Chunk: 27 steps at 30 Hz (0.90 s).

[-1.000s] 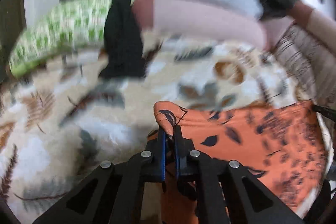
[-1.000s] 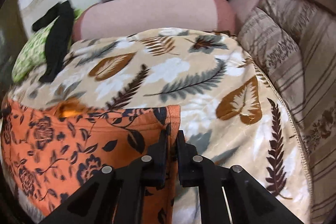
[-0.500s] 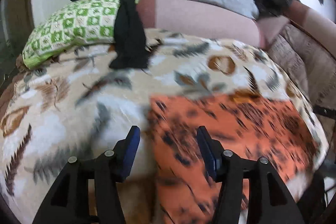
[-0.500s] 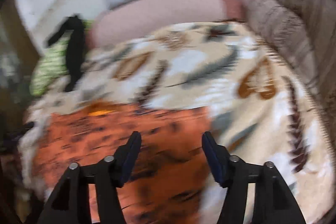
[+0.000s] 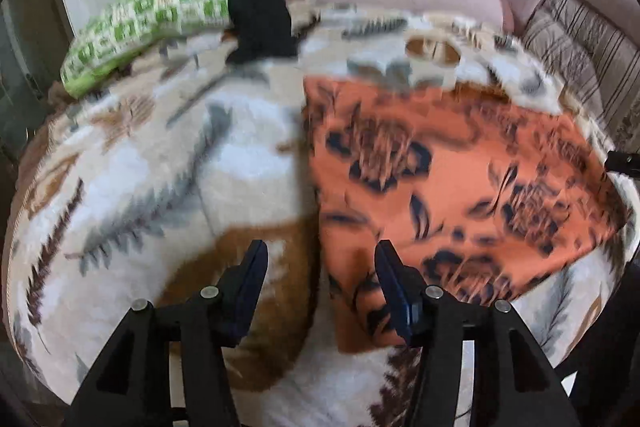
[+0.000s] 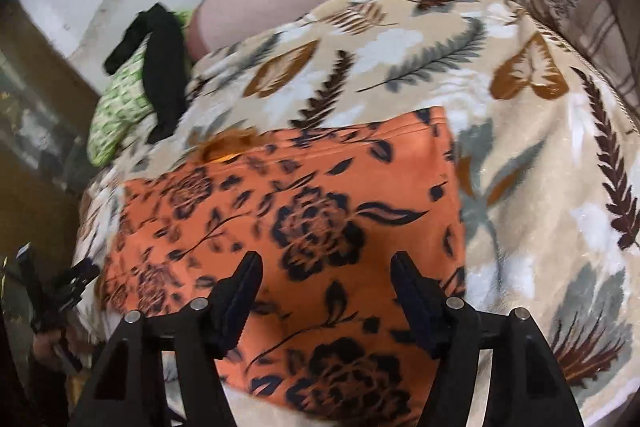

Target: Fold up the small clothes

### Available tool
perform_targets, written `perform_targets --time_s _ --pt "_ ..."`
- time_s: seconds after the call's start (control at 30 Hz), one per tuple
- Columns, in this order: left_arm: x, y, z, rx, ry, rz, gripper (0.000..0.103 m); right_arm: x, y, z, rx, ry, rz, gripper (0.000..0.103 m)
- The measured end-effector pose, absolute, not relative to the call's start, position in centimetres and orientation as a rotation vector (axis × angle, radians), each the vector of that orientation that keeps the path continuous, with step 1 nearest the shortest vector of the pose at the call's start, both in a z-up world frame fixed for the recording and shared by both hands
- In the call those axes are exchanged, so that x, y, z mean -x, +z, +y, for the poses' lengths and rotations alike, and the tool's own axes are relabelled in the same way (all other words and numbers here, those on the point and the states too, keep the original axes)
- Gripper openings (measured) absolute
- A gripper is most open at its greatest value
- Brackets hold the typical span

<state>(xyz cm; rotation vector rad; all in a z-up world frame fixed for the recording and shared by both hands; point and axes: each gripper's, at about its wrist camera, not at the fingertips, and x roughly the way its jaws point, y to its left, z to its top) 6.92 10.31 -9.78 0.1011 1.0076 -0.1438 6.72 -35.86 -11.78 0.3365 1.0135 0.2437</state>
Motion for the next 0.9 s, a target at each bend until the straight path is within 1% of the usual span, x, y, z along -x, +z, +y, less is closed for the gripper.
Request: perform_targets --time_s 0.07,0.13,0.2,0.27,0.37,0.43,0.5,0.57,0.6,0.67,0.73,0.8,0.9 --pt "-6.7 -12.1 10.2 -0.114 -0.118 1.088 0.059 -7.2 -13.8 -36.5 -0.353 0.227 1.066 0.075" --pt "-6.5 -11.2 10.6 -0.069 -0.101 1.066 0.058 -7.7 -15.8 -38.1 -0.425 0.18 1.126 0.074" --pt "-6.2 -9.2 10.5 -0.079 -0.096 1.001 0.058 -7.3 -14.5 -38.5 -0.459 0.188 1.093 0.074" --pt "-6.8 -7.3 10.4 -0.065 -0.132 0.946 0.058 -7.4 -12.1 -38.0 -0.387 0.214 1.035 0.074" --pt "-10.2 -6.1 9.7 -0.04 -0.199 0.919 0.058 -9.4 -11.0 -37.9 -0.415 0.28 1.026 0.074" --pt "-13.1 -6.7 9.2 -0.018 -0.241 0.94 0.058 -11.3 -11.2 -38.2 -0.44 0.294 1.032 0.074" --pt "-16.5 -8.1 8.6 -0.059 -0.223 0.984 0.058 -13.0 -12.0 -38.5 -0.463 0.302 1.06 0.074" --pt "-20.3 -10.2 8.6 -0.164 -0.126 1.035 0.049 -14.6 -13.7 -38.9 -0.486 0.312 1.109 0.074" --pt "-21.5 -10.8 8.7 -0.191 -0.089 1.051 0.049 -15.2 -14.3 -39.2 -0.478 0.297 1.121 0.074" --pt "-23.5 -11.1 9.8 -0.152 -0.069 1.062 0.051 -16.4 -15.8 -40.4 -0.487 0.262 1.138 0.074" --pt "-23.8 -10.3 10.3 -0.15 -0.05 1.033 0.051 -16.9 -16.0 -41.4 -0.555 0.265 1.119 0.074" --pt "-23.4 -9.4 10.5 -0.184 -0.027 0.994 0.051 -16.8 -15.7 -41.8 -0.553 0.257 1.104 0.074" --pt "-21.1 -7.4 10.8 -0.154 -0.062 0.945 0.051 -16.4 -15.1 -42.0 -0.545 0.253 1.1 0.074"
